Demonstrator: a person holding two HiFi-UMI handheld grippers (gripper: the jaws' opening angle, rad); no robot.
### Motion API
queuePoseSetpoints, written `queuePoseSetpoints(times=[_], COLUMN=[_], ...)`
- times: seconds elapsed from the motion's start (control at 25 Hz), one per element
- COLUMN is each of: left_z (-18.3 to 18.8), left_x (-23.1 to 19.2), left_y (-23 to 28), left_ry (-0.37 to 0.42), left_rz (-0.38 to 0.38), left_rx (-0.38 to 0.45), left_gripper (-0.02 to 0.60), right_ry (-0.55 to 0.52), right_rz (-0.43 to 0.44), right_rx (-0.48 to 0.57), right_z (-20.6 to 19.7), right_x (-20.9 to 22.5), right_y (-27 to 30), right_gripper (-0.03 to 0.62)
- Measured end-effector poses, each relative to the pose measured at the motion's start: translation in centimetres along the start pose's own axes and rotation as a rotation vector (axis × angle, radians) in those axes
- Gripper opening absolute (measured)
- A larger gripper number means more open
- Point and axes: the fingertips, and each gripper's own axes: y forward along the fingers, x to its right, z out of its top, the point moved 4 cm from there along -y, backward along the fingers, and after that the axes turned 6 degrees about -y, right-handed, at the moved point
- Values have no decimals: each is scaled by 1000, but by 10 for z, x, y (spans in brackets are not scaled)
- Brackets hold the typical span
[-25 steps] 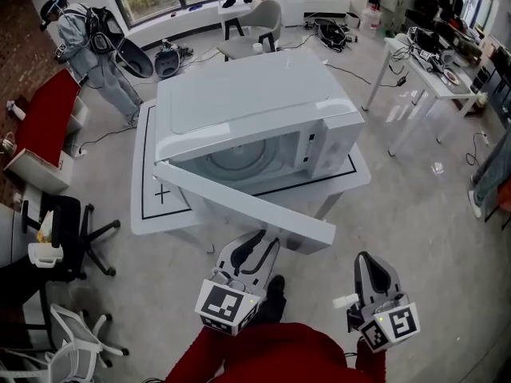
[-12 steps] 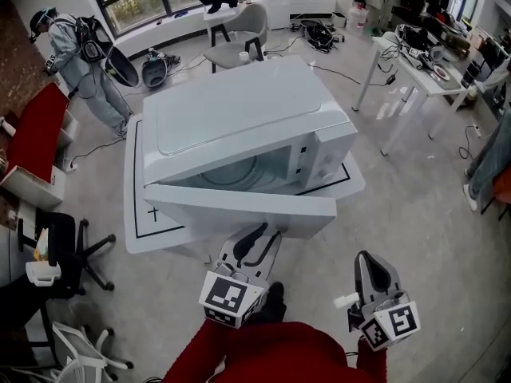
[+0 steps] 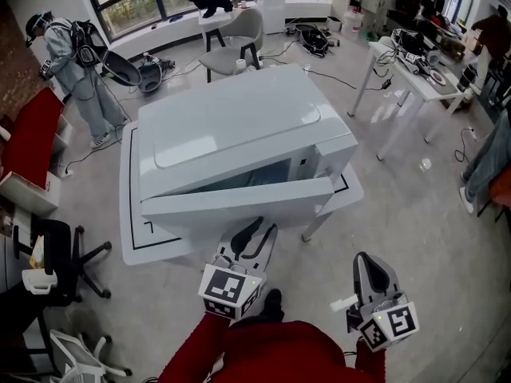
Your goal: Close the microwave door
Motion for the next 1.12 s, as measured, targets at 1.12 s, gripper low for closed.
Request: queuePoseSetpoints(times=[1.12], left_z=[12], left_x=[-20], left_y=[24], left_ry=[-142], left_rz=[212], left_rx=[-17], left_gripper=[64], right_ry=[-89], right_rz=[128], right_rx=[-7], right_z=[33], right_x=[15], right_y=[50], right_gripper=[14])
